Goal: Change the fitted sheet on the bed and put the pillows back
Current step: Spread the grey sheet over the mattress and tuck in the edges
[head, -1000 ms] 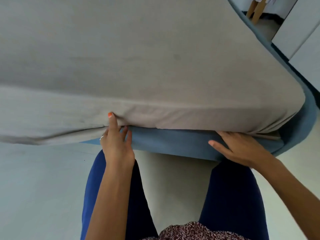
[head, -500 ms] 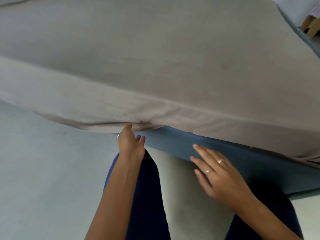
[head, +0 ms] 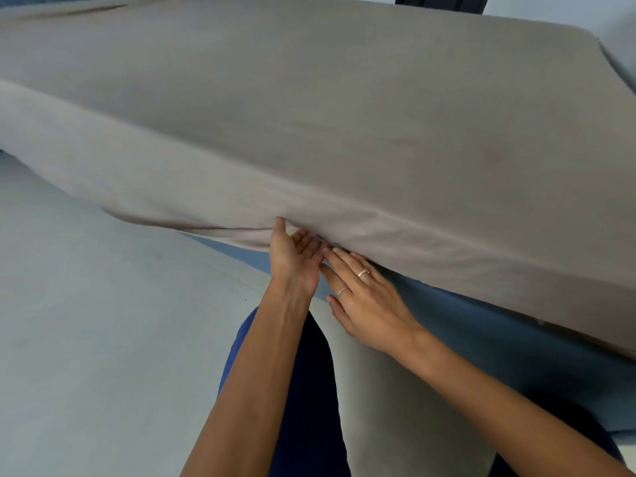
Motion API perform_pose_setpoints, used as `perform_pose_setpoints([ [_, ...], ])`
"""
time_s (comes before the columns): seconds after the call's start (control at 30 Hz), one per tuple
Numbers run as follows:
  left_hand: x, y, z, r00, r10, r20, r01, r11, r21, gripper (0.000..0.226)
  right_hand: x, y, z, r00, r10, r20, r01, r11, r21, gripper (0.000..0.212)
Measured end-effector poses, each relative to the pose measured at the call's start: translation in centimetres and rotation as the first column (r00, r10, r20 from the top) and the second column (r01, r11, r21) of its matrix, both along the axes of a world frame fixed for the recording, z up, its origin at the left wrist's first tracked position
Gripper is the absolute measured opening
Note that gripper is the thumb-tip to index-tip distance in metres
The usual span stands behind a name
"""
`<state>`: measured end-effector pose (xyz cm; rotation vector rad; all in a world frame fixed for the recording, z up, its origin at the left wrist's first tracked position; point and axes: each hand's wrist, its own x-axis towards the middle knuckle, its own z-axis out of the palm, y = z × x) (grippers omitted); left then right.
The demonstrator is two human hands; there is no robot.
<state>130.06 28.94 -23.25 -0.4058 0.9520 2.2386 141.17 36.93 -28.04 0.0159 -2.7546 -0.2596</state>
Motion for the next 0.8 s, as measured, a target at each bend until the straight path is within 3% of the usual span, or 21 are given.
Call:
perform_pose_setpoints([
  [0.1,-0.7,-0.5,-0.4,1.0,0.007,0.024,-0.011,0.985,0.174,0.074,-0.9,0.0,0.4,1.0,-0.016,0.009,0.016,1.0,0.001,0.047],
  [0.2,-1.5,-0.2,-0.8,1.0,-0.005,-0.017,0.009,0.973,0.232,0.095,-0.4,0.0,0.7,1.0,0.01,-0.012,-0.01,1.0,0.02,0.042],
  [0.37,-3.0,0.3,-0.2,1.0,-0.004,0.001,0.003,0.955,0.295,0.112,0.8,-0.5,1.9,0.995,0.101,-0.022,-0.099,0.991,0.085,0.035],
  [0.43,-3.9,0.4,1.0,0.998,-0.054,-0.033,0.061,0.949,0.308,0.107,0.8,-0.8,2.0,0.992,0.123,-0.035,-0.119,0.987,0.107,0.035],
  [0.53,-4.9,0.1,2.9,0.977,-0.194,-0.086,0.208,0.957,0.202,0.092,0.3,-1.2,1.0,0.997,0.039,-0.067,-0.033,0.996,0.08,0.046],
  [0.67,-5.1,-0.6,3.0,0.949,-0.301,-0.095,0.296,0.953,-0.062,0.096,-2.2,0.1,-0.6,0.994,-0.095,-0.05,0.099,0.991,0.086,0.064],
  [0.8,-4.6,-0.8,2.9,0.954,-0.278,-0.113,0.276,0.961,-0.037,0.09,-4.4,1.4,-1.9,0.987,-0.134,-0.085,0.144,0.982,0.121,0.065],
])
